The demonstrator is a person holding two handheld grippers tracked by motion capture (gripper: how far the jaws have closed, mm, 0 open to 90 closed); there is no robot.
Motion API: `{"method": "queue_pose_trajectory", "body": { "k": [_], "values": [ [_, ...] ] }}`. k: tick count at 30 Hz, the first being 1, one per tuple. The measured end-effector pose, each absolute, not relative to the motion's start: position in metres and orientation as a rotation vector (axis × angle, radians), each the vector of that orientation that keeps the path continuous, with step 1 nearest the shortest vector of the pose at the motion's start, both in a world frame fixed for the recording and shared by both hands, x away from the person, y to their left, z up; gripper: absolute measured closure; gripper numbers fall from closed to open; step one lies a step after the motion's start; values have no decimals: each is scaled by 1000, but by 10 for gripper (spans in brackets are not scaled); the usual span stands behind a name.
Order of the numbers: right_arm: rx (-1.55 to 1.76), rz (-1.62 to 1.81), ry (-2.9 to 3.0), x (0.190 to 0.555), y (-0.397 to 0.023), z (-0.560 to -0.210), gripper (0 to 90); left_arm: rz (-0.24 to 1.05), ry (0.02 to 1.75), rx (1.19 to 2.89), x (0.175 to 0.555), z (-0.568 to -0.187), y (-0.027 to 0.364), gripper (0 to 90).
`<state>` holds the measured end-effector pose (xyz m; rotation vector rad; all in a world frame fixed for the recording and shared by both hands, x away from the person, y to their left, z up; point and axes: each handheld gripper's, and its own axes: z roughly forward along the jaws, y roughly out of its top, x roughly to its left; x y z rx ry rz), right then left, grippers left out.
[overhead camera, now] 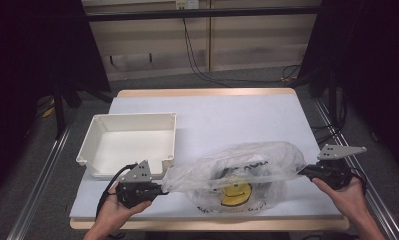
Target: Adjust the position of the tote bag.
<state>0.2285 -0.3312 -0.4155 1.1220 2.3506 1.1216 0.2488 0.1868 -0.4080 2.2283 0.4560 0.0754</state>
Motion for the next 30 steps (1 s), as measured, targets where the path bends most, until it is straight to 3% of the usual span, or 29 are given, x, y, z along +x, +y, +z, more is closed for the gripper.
{"method": "queue_pose_trajectory", "body": {
  "k": [14, 25, 27, 29, 30],
  "values": [
    [1217, 1021, 2397, 235, -331, -462, 900, 30, 533, 2308, 259, -458, 180, 900],
    [1175, 1085, 2401, 235, -326, -465, 897, 23, 496, 2235, 259, -449, 177, 900],
    [1160, 1157, 2367, 231, -328, -459, 810, 19, 503, 2205, 257, -445, 180, 821],
    [1155, 1176, 2360, 229, -329, -456, 796, 22, 500, 2182, 255, -440, 184, 778],
    [1142, 1229, 2335, 224, -332, -448, 730, 42, 507, 2159, 252, -433, 187, 749]
  ]
}}
